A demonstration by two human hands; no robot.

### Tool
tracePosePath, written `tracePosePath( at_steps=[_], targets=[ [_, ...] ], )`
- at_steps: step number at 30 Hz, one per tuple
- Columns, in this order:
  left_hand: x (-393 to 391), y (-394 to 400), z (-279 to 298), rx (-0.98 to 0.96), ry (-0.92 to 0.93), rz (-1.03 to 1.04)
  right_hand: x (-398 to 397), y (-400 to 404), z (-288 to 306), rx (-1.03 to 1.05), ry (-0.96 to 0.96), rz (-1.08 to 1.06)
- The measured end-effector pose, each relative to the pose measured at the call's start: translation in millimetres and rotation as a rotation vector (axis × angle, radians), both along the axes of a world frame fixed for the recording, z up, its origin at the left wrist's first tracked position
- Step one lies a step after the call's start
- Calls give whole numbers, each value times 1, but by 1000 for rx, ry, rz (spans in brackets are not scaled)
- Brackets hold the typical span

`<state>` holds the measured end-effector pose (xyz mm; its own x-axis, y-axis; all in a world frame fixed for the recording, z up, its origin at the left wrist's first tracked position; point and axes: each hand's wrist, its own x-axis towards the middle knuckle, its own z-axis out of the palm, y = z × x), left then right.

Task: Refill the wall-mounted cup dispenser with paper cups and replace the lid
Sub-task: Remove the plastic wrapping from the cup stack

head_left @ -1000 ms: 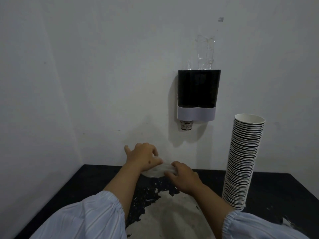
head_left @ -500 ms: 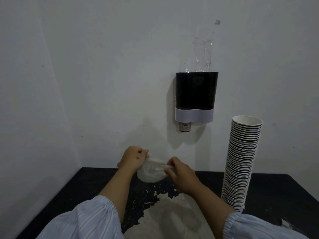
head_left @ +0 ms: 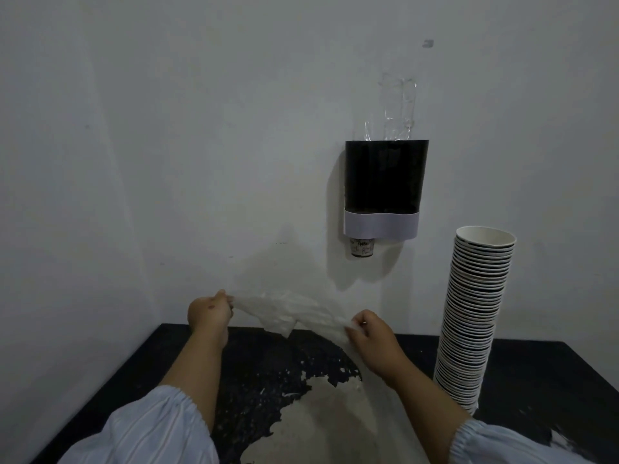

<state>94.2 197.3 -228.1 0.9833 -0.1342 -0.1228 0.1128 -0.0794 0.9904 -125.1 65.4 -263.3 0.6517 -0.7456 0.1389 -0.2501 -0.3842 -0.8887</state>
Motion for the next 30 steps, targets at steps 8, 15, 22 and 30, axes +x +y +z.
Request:
tracePosePath(
  at_steps=[8,15,22,30],
  targets=[
    [-39,0,6,-24,203,-478,9,11,15,191,-54,-9],
    [-65,-20,-2,-103,114,-487,3,18,20,253,55,197],
    [-77,-26,2,-8,-133,-469,10,18,16,278,35,173],
    [-86,-34,5,-123,-181,-583,25,29,22,142,-75,104]
  ],
)
